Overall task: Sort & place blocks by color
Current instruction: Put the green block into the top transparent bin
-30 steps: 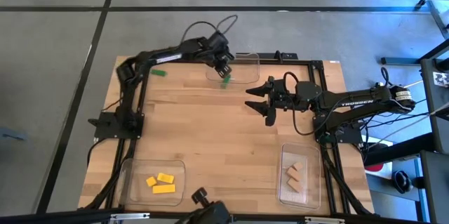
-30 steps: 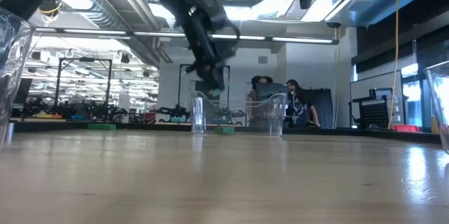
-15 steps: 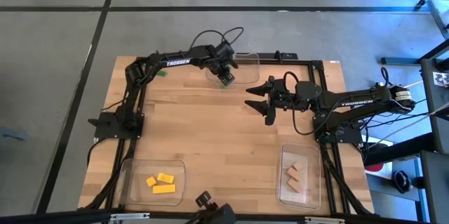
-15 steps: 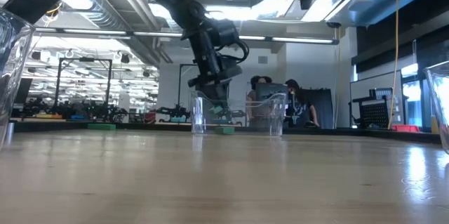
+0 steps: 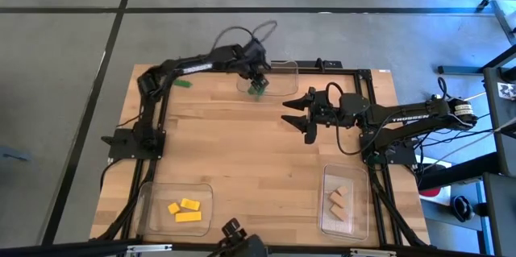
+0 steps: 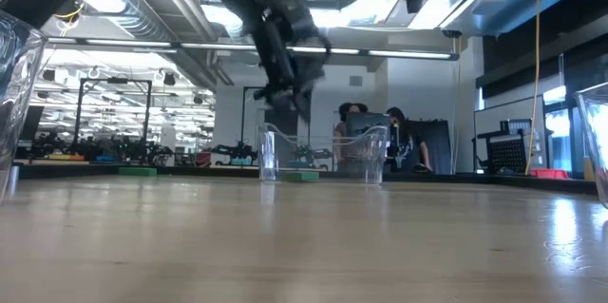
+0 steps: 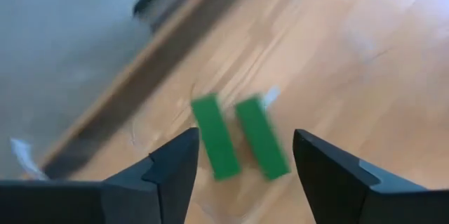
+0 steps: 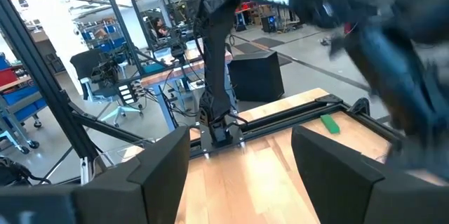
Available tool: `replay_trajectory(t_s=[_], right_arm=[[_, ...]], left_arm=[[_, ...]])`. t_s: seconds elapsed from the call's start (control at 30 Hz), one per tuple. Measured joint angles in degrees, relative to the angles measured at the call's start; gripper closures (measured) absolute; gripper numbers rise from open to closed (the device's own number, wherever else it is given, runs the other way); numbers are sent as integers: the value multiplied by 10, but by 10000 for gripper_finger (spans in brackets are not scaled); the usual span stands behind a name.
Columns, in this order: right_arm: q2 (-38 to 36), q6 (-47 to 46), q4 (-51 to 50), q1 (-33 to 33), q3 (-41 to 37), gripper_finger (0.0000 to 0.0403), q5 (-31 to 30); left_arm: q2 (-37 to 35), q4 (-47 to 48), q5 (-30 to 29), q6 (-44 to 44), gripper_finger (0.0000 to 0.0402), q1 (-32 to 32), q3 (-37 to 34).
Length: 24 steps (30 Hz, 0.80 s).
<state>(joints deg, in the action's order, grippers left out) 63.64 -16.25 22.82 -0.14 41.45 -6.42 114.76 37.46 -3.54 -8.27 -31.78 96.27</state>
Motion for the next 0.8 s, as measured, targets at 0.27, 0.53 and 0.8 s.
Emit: replay_trajectory(t_s=[0.27,0.53,0.8], right_arm=[[0,-1,-4,0,0,150,0],[0,-1,-4,0,0,150,0],[0,23,0,0,0,150,8]], left_arm=[[-157,-34,51,10,186,22,-29],[-391,-302,22,-51,186,139,-279],[-564,-572,-11,-81,186,273,-551]])
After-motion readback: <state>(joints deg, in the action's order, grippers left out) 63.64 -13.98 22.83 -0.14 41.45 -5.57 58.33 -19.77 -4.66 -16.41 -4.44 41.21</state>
